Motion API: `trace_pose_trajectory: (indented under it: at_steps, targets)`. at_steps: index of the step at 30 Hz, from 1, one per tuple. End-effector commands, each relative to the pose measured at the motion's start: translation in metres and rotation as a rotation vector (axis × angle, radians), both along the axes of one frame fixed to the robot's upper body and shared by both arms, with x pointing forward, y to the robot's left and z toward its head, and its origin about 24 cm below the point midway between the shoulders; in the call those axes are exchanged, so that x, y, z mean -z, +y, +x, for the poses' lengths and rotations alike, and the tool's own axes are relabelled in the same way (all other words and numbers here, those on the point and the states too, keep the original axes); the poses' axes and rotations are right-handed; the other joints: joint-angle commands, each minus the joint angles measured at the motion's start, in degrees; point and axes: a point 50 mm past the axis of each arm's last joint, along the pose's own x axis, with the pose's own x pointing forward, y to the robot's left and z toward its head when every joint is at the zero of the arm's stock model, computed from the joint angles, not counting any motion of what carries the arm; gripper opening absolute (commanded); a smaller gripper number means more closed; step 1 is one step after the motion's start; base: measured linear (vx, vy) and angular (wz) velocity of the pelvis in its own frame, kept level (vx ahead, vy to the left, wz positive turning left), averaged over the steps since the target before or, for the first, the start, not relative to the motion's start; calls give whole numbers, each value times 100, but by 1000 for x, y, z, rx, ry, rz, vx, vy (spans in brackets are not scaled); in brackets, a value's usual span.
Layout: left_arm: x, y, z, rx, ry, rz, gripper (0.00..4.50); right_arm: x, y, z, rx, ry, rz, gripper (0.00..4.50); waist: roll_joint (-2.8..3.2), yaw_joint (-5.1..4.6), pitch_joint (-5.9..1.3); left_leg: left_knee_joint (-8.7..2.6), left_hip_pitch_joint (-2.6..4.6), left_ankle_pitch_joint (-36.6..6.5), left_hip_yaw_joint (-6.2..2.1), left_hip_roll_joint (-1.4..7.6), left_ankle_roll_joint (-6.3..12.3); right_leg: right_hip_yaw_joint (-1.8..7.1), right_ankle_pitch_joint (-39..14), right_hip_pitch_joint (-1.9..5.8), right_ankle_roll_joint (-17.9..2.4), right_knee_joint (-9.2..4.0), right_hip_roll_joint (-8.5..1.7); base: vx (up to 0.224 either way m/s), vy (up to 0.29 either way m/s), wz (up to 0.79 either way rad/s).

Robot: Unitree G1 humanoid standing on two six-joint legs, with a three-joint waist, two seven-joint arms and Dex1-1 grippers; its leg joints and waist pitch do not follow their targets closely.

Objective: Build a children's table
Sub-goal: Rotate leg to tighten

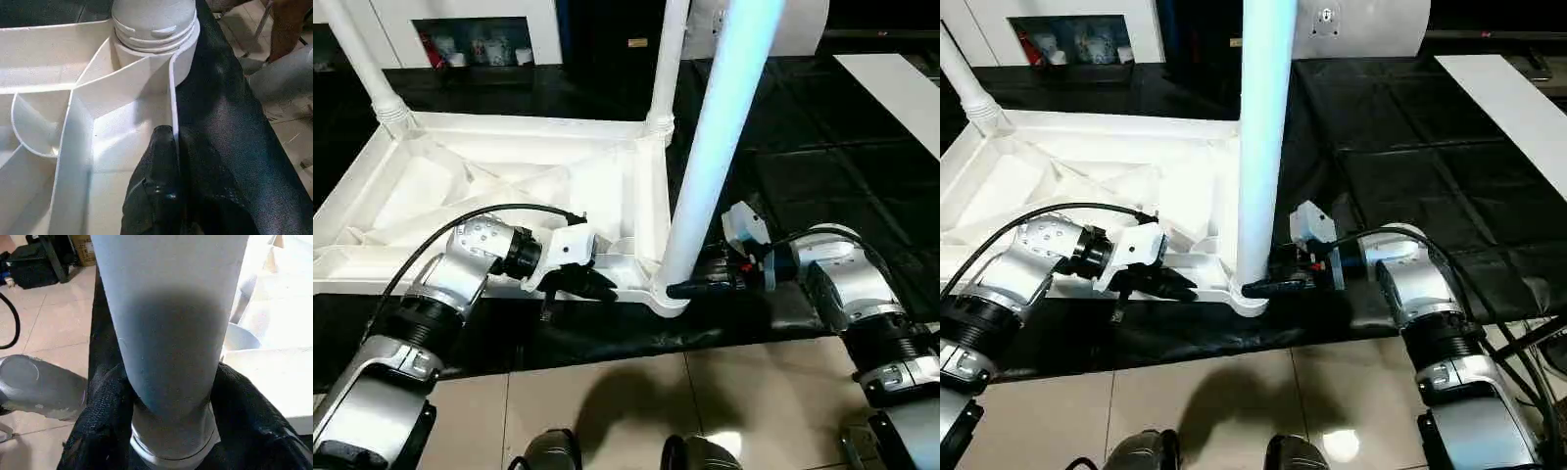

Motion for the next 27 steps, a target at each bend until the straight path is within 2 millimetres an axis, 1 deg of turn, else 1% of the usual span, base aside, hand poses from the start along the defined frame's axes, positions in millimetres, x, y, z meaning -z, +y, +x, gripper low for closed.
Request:
trace_pose_trajectory:
  at_steps: [1, 5, 8, 9, 10, 11, 12, 13, 14, 15, 16, 17, 18, 19, 20, 21, 22, 23, 24, 25, 26, 27]
  targets:
    - [4, -6, -3, 66, 25, 34, 0, 2, 0, -4, -48, 18, -14, 195, -5, -21, -487, -367, 86, -731, -69, 355, 699, 376, -684, 374, -1630, -401, -412, 0, 0, 0]
    - [5, -6, -3, 59, 27, 32, 0, 4, 2, -5, -41, 22, 3, 194, -2, -21, -484, -371, 87, -743, -68, 355, 695, 377, -668, 371, -1641, -400, -408, 0, 0, 0]
    - [6, -6, -2, 30, 33, 14, 0, 5, 7, -7, -4, 43, 50, 194, -4, -18, -481, -379, 90, -801, -71, 357, 670, 379, -774, 374, -1617, -416, -412, 0, 0, 0]
    - [5, -8, -1, -1, 37, -11, 0, 7, 12, -8, 32, 45, 76, 194, 5, -11, -484, -381, 92, -803, -68, 366, 651, 385, -771, 368, -1617, -407, -417, 0, 0, 0]
    - [4, -10, 0, -23, 40, -29, 0, 8, 16, -8, 68, 54, 88, 194, -3, -9, -479, -387, 95, -816, -71, 366, 637, 383, -798, 366, -1613, -420, -418, 0, 0, 0]
    - [3, -12, 1, -45, 43, -44, 0, 11, 20, -7, 112, 63, 89, 194, -9, -14, -465, -405, 91, -848, -77, 365, 578, 380, -905, 367, -1586, -420, -410, 0, 0, 0]
    - [2, -15, 4, -97, 49, -66, 0, 15, 26, -4, 195, 54, 87, 194, -5, -39, -445, -420, 93, -1016, -79, 363, 483, 385, -1192, 353, -1525, -454, -428, 0, 0, 0]
    - [1, -17, 5, -119, 50, -75, 0, 17, 29, -3, 229, 48, 88, 194, -4, -51, -446, -417, 98, -1095, -83, 349, 415, 386, -1375, 349, -1477, -475, -440, 0, 0, 0]
    - [1, -18, 7, -142, 51, -85, 0, 18, 32, -1, 262, 43, 92, 194, -12, -78, -420, -439, 99, -1286, -101, 333, 290, 379, -1839, 355, -1351, -526, -448, 0, 0, 0]
    - [0, -23, 11, -194, 49, -101, 0, 20, 39, 3, 338, 36, 104, 194, -14, -100, -402, -450, 101, -1410, -111, 327, 190, 381, -2186, 343, -1220, -559, -452, 0, 0, 0]
    - [-1, -27, 14, -228, 43, -111, 0, 21, 44, 6, 404, 45, 122, 194, -10, -112, -400, -451, 117, -1457, -110, 327, 148, 386, -2315, 325, -1163, -580, -453, 0, 0, 0]
    - [-1, -31, 16, -258, 45, -122, 0, 22, 49, 8, 453, 54, 136, 194, -9, -152, -402, -459, 115, -1502, -126, 327, 82, 387, -2406, 320, -1126, -583, -451, 0, 0, 0]
    - [-2, -34, 18, -290, 46, -133, 0, 22, 54, 9, 489, 64, 149, 194, -35, -202, -414, -471, 79, -1472, -137, 323, 48, 380, -2336, 348, -1097, -563, -438, 0, 0, 0]
    - [-4, -40, 22, -352, 38, -151, 0, 22, 61, 12, 551, 74, 162, 194, -21, -205, -415, -479, 77, -1459, -148, 323, 56, 373, -2320, 346, -1079, -562, -438, 0, 0, 0]
    - [-6, -43, 25, -403, 32, -167, 0, 23, 66, 14, 611, 81, 169, 194, -2, -225, -421, -474, 113, -1448, -126, 336, 46, 392, -2172, 309, -1121, -567, -431, 0, 0, 0]
    - [-10, -48, 30, -467, 26, -188, 0, 23, 72, 17, 693, 90, 174, 194, -20, -241, -444, -464, 115, -1341, -120, 323, 45, 389, -1956, 315, -1194, -547, -425, 0, 0, 0]
    - [-10, -48, 30, -467, 26, -188, 0, 23, 72, 17, 693, 90, 174, 194, -16, -252, -441, -467, 106, -1285, -115, 321, 52, 390, -1866, 320, -1214, -539, -425, 0, 0, 0]
    - [-13, -52, 33, -517, 22, -211, 0, 24, 77, 20, 755, 106, 185, 194, -29, -264, -463, -452, 98, -1176, -100, 304, 123, 387, -1704, 339, -1218, -548, -424, 0, 0, 0]
    - [-21, -64, 39, -588, -5, -262, 0, 23, 89, 24, 857, 125, 215, 194, -18, -275, -487, -433, 108, -977, -84, 309, 176, 400, -1372, 332, -1301, -516, -422, 0, 0, 0]
    - [-23, -69, 40, -608, -14, -281, 0, 23, 94, 25, 882, 131, 226, 194, -12, -290, -490, -431, 100, -897, -78, 311, 197, 404, -1228, 324, -1355, -504, -422, 0, 0, 0]
    - [-24, -73, 40, -621, -18, -296, 0, 22, 99, 25, 901, 135, 236, 194, -22, -276, -521, -412, 104, -747, -74, 292, 269, 387, -1016, 341, -1391, -498, -408, 0, 0, 0]
    - [-26, -80, 40, -630, -26, -315, 0, 22, 104, 27, 941, 141, 234, 194, -20, -272, -524, -399, 80, -567, -62, 281, 388, 389, -722, 360, -1439, -467, -404, 0, 0, 0]
